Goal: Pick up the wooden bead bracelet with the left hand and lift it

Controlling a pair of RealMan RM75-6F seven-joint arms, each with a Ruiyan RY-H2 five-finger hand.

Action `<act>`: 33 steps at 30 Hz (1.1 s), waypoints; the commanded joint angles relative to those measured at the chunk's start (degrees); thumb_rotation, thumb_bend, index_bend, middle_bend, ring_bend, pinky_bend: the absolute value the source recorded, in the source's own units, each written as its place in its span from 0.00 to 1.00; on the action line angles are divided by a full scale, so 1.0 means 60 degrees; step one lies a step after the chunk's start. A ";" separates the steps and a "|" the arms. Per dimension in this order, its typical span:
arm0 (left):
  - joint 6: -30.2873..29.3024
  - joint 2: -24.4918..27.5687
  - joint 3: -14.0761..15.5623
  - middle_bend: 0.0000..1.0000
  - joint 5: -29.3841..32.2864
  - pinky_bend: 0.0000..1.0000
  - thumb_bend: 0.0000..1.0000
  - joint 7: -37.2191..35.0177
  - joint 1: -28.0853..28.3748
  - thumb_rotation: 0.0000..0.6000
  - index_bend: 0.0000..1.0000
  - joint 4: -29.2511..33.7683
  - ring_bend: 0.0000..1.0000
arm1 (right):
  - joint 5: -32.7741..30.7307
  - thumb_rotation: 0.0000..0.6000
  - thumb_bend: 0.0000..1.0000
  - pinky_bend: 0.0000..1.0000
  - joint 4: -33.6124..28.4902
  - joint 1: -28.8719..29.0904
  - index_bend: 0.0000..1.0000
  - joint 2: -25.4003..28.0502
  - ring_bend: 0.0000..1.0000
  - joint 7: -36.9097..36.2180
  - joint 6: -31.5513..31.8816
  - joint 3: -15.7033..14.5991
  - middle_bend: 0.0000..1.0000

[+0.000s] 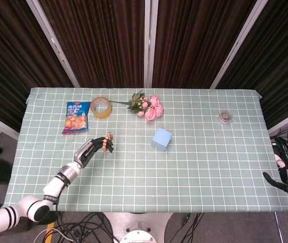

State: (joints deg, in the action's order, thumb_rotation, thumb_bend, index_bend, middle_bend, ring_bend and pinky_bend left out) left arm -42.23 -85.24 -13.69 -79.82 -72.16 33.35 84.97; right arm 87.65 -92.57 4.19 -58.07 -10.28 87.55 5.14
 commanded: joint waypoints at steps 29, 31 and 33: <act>-0.1616 -0.0498 0.1345 0.45 -0.0825 0.06 0.32 0.7682 0.0354 1.00 0.34 -0.1693 0.28 | -0.0004 1.00 0.09 0.00 0.0224 0.0022 0.00 -0.0096 0.00 -0.0201 -0.0047 -0.0016 0.08; -0.2039 -0.0615 0.1277 0.38 -0.0706 0.07 0.32 0.8679 0.0235 1.00 0.28 -0.1737 0.22 | -0.0002 1.00 0.09 0.00 0.0236 0.0006 0.00 -0.0094 0.00 -0.0211 -0.0017 -0.0015 0.08; -0.2637 -0.0707 0.1182 0.32 -0.0653 0.07 0.31 0.9706 0.0073 1.00 0.24 -0.1772 0.16 | -0.0018 1.00 0.09 0.00 0.0242 -0.0013 0.00 -0.0085 0.00 -0.0223 0.0009 -0.0010 0.08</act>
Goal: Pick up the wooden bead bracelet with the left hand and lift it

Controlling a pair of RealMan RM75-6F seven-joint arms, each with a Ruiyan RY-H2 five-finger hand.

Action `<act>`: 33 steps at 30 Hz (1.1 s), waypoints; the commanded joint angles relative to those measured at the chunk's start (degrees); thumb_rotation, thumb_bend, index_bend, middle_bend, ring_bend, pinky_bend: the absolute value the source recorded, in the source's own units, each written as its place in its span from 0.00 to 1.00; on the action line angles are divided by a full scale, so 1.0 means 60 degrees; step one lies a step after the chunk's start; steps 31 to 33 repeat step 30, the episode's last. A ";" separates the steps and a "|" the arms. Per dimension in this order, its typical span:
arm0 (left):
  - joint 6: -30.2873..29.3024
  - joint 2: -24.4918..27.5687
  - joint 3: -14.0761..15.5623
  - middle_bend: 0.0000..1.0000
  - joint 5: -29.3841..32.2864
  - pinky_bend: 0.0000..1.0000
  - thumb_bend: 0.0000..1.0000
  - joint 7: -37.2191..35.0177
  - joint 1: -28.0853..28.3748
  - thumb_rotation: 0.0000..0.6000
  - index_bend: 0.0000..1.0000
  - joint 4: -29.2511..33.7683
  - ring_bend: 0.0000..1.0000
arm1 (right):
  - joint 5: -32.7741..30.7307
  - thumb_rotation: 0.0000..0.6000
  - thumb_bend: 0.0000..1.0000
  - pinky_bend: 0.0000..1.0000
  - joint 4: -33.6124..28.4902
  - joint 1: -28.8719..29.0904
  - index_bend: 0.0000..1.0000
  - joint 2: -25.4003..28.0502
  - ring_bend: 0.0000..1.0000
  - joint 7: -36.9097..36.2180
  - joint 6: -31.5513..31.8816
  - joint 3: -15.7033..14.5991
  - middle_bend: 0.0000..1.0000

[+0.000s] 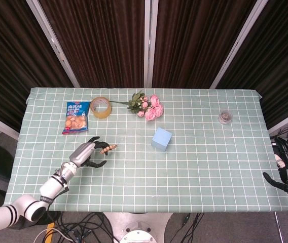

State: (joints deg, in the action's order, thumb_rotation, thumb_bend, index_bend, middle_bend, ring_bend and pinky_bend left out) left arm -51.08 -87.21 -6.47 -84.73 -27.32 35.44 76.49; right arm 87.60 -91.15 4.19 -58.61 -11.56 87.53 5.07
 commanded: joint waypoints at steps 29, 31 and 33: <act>-0.6352 0.3567 0.0688 0.23 0.1372 0.02 0.18 0.5359 -0.4990 1.00 0.21 0.2718 0.09 | 0.0605 1.00 0.10 0.00 0.0474 0.0165 0.00 -0.0291 0.00 -0.0776 0.0027 -0.0175 0.07; -0.6543 0.3538 0.0707 0.23 0.1290 0.02 0.18 0.5431 -0.5092 1.00 0.21 0.2734 0.09 | 0.0620 1.00 0.10 0.00 0.0462 0.0168 0.00 -0.0301 0.00 -0.0751 0.0014 -0.0194 0.07; -0.6543 0.3538 0.0707 0.23 0.1290 0.02 0.18 0.5431 -0.5092 1.00 0.21 0.2734 0.09 | 0.0620 1.00 0.10 0.00 0.0462 0.0168 0.00 -0.0301 0.00 -0.0751 0.0014 -0.0194 0.07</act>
